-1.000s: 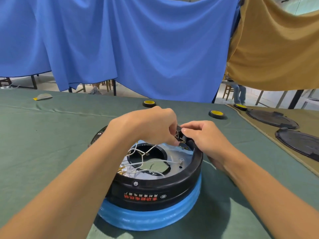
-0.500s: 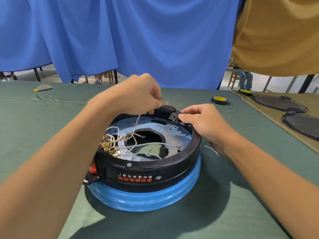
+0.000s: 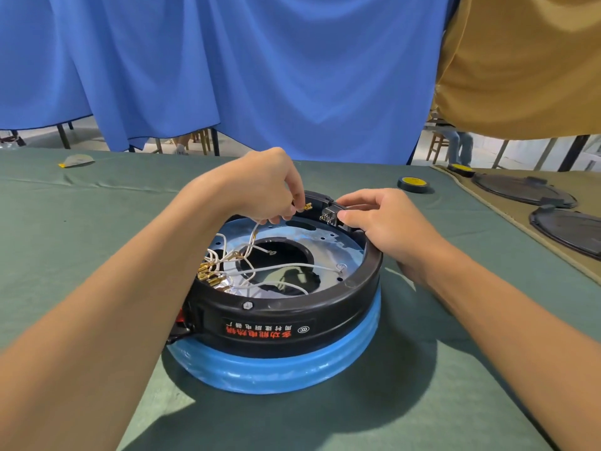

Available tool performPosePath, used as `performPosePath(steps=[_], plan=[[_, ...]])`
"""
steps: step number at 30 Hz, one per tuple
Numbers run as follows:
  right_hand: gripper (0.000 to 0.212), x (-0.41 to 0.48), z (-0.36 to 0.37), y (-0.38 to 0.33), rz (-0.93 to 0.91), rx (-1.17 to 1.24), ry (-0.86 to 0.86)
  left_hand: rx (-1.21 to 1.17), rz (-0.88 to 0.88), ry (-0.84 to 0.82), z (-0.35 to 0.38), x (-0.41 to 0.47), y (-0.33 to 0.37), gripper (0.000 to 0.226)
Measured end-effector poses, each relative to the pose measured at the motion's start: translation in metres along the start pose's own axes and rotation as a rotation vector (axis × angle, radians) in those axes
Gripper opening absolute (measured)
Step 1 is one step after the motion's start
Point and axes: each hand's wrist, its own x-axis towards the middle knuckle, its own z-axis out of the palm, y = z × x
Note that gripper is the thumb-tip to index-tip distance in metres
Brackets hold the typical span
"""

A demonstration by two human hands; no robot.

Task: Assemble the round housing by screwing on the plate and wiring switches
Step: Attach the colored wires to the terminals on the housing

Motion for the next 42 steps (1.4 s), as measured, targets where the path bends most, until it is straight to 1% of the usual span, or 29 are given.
performPosePath(steps=[5, 10, 12, 15, 22, 27, 34, 42], plan=[[0.014, 0.0, 0.0, -0.002, -0.012, -0.015, -0.002, 0.036, 0.007, 0.01, 0.009, 0.003, 0.007, 0.027], [0.015, 0.0, 0.0, -0.003, -0.006, -0.009, -0.014, -0.03, 0.06, 0.098, 0.017, 0.003, 0.003, 0.015], [0.016, 0.0, -0.001, -0.003, -0.011, -0.011, -0.014, -0.068, 0.071, 0.121, 0.018, 0.001, -0.001, 0.013], [0.017, 0.001, 0.0, -0.002, -0.014, -0.018, -0.012, -0.063, 0.066, 0.153, 0.022, -0.001, -0.004, 0.014], [0.012, 0.002, -0.001, -0.003, -0.01, -0.024, -0.021, -0.023, 0.117, 0.139, 0.031, -0.005, 0.005, 0.015], [0.018, 0.004, 0.0, -0.002, 0.001, -0.037, -0.022, -0.006, 0.076, 0.182, 0.033, -0.005, 0.004, 0.016], [0.015, 0.005, 0.0, -0.002, -0.009, -0.024, -0.02, -0.008, 0.069, 0.141, 0.033, -0.006, 0.006, 0.015], [0.013, 0.005, 0.001, -0.002, -0.022, -0.024, -0.016, -0.032, 0.081, 0.145, 0.033, -0.008, 0.006, 0.015]])
